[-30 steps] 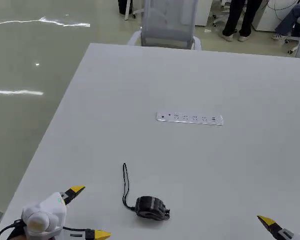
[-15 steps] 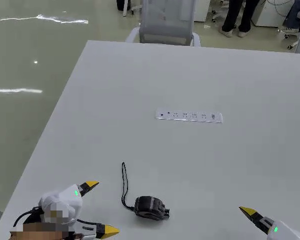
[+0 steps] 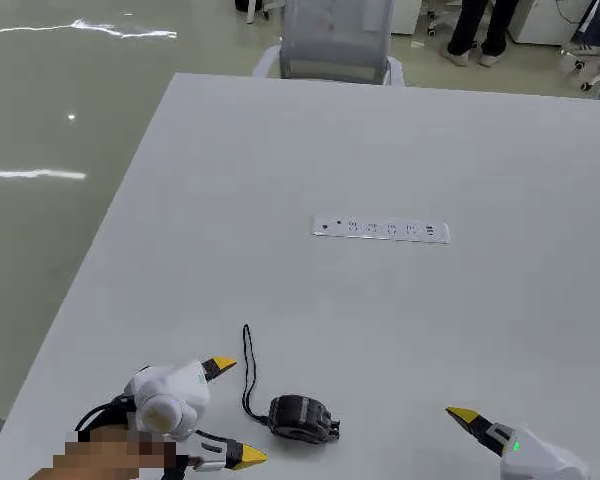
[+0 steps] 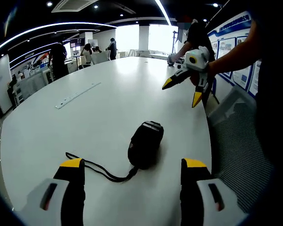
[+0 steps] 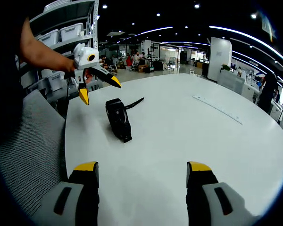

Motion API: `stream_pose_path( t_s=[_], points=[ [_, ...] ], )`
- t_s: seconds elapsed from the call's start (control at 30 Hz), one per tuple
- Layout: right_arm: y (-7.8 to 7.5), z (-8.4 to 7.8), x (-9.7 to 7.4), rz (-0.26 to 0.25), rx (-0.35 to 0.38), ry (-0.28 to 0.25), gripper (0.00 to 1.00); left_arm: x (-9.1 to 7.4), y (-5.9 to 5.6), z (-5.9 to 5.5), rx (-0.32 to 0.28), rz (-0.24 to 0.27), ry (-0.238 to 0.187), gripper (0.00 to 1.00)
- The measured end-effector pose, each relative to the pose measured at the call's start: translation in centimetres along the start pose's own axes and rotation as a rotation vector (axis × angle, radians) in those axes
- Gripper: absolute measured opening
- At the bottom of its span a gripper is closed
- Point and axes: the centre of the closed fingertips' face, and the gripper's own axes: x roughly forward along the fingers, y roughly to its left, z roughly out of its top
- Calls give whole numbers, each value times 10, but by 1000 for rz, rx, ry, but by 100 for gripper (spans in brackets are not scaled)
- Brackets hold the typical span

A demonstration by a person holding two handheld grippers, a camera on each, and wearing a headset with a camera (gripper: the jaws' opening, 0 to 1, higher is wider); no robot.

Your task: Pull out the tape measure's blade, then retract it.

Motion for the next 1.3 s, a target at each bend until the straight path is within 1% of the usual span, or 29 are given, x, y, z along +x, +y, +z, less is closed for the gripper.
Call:
stream_pose_path(
  t_s=[0.2, 0.3, 0.43, 0.5, 0.57, 0.7, 0.8, 0.83, 0.9, 0.97, 1.03, 1.07, 1.13, 1.2, 1.27, 1.3],
  points=[
    [5, 10, 18, 38, -22, 1, 73, 13, -3, 5, 25, -32, 15, 78],
    [8, 12, 27, 58, -29, 4, 72, 19, -5, 11, 54, -50, 21, 75],
    [11, 17, 35, 79, -47, 8, 71, 28, -6, 15, 82, -65, 27, 74],
    [11, 20, 39, 86, -51, 8, 70, 33, -9, 18, 101, -83, 28, 73],
    [12, 23, 43, 93, -54, 5, 69, 37, -12, 20, 118, -99, 37, 72],
    [16, 24, 53, 117, -70, 17, 67, 44, -15, 21, 154, -124, 57, 69],
    [18, 21, 62, 137, -82, 38, 64, 49, -15, 19, 169, -133, 68, 67],
    [19, 20, 66, 147, -87, 47, 63, 52, -15, 16, 184, -134, 85, 67],
    [19, 19, 70, 153, -77, 54, 63, 55, -15, 13, 200, -140, 107, 63],
    [19, 19, 75, 156, -74, 56, 62, 58, -17, 12, 199, -149, 120, 60],
    [22, 20, 81, 165, -69, 59, 60, 60, -19, 10, 200, -154, 151, 58],
    [25, 20, 84, 173, -77, 63, 59, 62, -20, 12, 213, -156, 148, 57],
    [29, 20, 90, 189, -88, 78, 57, 65, -23, 15, 217, -168, 146, 56],
    [30, 20, 94, 199, -97, 87, 55, 69, -25, 15, 228, -174, 156, 56],
    [32, 19, 97, 212, -118, 109, 51, 72, -25, 16, 237, -177, 163, 55],
    [32, 18, 100, 219, -127, 115, 50, 73, -26, 16, 235, -187, 169, 55]
  ],
)
